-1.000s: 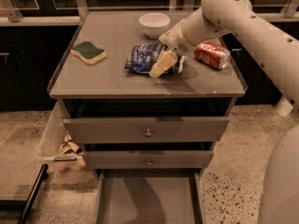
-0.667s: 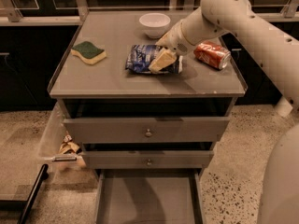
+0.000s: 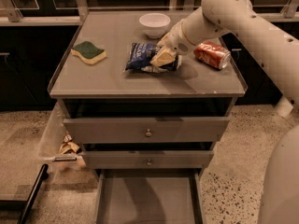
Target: Place blue chip bag into bottom drawer
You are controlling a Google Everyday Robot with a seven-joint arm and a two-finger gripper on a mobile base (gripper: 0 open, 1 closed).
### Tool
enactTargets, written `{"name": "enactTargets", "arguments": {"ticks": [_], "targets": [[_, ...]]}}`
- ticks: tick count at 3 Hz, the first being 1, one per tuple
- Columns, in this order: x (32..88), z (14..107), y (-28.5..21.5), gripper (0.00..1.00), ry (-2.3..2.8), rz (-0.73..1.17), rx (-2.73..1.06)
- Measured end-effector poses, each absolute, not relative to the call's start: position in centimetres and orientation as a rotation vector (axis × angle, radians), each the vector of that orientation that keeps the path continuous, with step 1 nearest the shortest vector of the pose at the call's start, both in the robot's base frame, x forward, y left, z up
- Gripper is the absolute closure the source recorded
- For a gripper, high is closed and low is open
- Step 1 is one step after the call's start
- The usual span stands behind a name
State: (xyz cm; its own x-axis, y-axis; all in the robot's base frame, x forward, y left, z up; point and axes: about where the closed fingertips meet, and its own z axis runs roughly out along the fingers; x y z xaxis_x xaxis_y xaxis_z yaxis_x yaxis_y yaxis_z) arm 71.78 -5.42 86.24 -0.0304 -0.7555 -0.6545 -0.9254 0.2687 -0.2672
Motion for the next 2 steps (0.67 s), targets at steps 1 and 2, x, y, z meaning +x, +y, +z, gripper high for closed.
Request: {"name": "enactTargets", "arguments": {"ticks": [1, 2], "targets": [[71.8, 86.2, -5.4, 1.00, 1.822, 0.300, -1.526], [70.3, 86.6, -5.5, 1.00, 1.787, 0.307, -1.530]]}}
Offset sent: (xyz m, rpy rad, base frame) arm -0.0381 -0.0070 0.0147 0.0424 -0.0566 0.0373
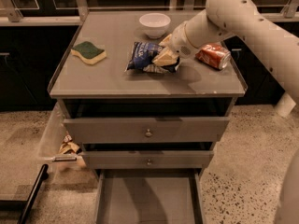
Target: Place blue chip bag into bottom drawer
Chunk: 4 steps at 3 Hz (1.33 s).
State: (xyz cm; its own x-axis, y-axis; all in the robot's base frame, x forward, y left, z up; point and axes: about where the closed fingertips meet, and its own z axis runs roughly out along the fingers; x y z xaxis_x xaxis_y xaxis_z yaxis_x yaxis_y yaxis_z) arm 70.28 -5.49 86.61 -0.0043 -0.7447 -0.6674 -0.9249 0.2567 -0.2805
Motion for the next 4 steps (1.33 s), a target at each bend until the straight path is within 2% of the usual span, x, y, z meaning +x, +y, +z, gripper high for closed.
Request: {"name": "enactTargets", "arguments": {"ticks": [2, 4], "targets": [[62.8, 91.1, -6.8, 1.00, 1.579, 0.357, -1.516], [54.6, 90.9, -9.8, 1.00, 1.519, 0.325, -1.588]]}}
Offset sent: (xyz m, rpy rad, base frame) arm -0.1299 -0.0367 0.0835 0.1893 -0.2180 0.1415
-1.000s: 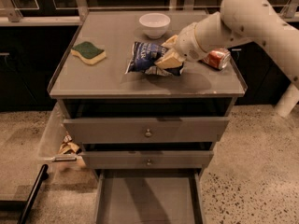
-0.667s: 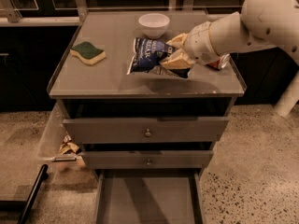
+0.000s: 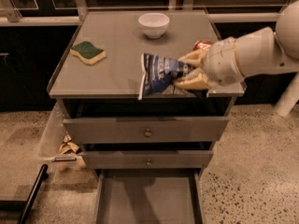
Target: Place blue chip bag into bottom drawer
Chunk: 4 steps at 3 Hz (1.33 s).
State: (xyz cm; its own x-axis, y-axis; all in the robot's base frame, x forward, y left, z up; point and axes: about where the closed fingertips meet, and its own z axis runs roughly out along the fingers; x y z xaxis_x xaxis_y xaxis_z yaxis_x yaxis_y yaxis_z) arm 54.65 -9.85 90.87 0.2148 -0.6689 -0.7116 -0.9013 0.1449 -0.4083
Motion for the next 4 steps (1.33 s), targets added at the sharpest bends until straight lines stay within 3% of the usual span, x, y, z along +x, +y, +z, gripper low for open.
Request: {"name": "enactTargets", "arguments": {"ticks": [2, 4], "targets": [[47.5, 84.0, -13.0, 1.00, 1.618, 0.390, -1.603], [48.0, 82.4, -12.8, 1.00, 1.646, 0.408, -1.601]]}}
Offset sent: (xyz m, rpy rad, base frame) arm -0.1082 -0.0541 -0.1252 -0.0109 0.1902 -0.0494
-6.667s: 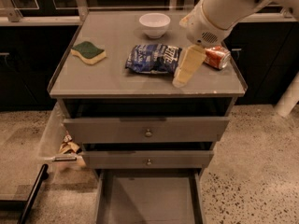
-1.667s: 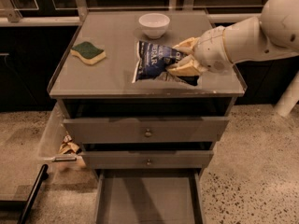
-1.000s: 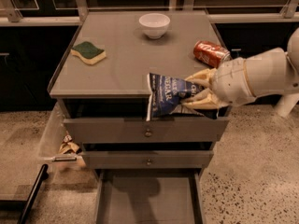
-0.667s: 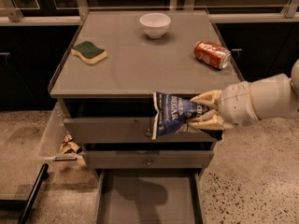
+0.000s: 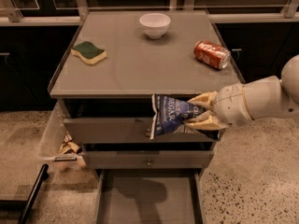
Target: Place blue chip bag into bottom drawer
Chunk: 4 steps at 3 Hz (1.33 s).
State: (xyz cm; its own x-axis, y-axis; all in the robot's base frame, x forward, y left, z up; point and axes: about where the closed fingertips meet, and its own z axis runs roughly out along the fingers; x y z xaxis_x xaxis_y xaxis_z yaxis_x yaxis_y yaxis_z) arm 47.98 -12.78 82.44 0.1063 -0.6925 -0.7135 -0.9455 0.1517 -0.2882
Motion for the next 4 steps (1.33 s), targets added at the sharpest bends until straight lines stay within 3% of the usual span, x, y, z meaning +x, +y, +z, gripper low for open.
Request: {"name": "enactTargets", "arguments": {"ticks": [3, 4], "targets": [[46.6, 61.2, -13.8, 1.00, 1.763, 0.666, -1.518], [46.6, 61.2, -13.8, 1.00, 1.763, 0.666, -1.518]]}}
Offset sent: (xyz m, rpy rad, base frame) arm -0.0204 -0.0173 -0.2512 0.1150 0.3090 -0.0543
